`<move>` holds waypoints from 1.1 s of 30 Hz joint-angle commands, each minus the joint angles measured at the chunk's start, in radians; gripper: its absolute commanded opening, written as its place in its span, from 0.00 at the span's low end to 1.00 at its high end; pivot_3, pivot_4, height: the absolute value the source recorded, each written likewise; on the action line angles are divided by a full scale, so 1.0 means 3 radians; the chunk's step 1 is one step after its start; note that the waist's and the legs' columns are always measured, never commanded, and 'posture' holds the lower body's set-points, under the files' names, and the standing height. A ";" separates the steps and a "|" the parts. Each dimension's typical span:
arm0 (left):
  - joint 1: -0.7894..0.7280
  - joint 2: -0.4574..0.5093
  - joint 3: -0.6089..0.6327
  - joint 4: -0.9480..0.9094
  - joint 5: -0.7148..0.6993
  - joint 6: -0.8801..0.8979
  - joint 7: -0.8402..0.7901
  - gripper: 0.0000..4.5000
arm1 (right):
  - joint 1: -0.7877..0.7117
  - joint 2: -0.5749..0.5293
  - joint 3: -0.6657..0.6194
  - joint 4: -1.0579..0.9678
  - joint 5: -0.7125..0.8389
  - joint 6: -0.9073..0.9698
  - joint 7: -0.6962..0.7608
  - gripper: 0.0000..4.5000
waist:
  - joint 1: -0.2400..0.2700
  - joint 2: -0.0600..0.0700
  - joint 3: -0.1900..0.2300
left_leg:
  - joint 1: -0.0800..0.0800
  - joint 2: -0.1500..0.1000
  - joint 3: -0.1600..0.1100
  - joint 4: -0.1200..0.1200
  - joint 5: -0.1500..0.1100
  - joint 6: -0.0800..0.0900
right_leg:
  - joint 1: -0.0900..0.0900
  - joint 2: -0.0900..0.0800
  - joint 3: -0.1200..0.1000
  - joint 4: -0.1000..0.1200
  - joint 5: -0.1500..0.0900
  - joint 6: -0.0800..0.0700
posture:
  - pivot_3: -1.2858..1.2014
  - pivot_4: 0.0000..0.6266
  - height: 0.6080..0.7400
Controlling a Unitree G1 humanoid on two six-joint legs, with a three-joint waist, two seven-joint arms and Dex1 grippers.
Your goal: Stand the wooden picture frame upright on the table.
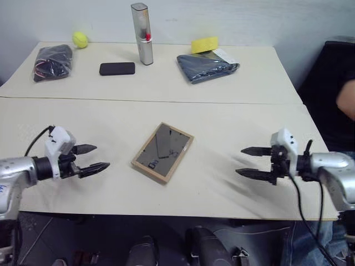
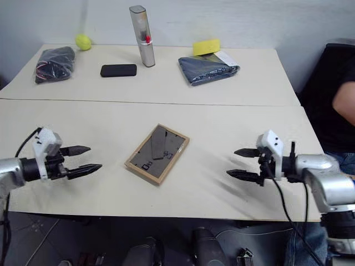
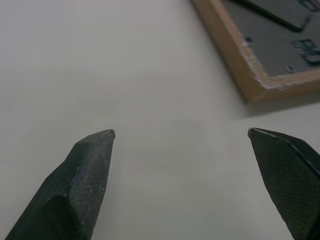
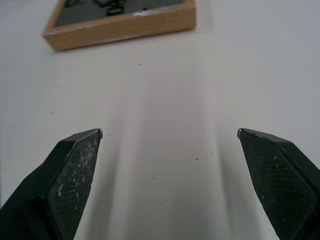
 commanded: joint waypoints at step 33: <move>-0.1720 -0.0908 -0.1389 0.1909 0.1307 -0.1330 -0.0118 0.02 | -0.1031 0.0844 0.1042 0.0953 -0.1234 -0.1183 -0.0354 0.00 | 0.0013 0.0000 0.0000 | -0.0009 -0.0001 0.0010 0.0017 0.0005 -0.0009 | -0.0009 -0.0001 0.0003 0.0011 0.0001 0.0002 | 0.52 0.24 1.00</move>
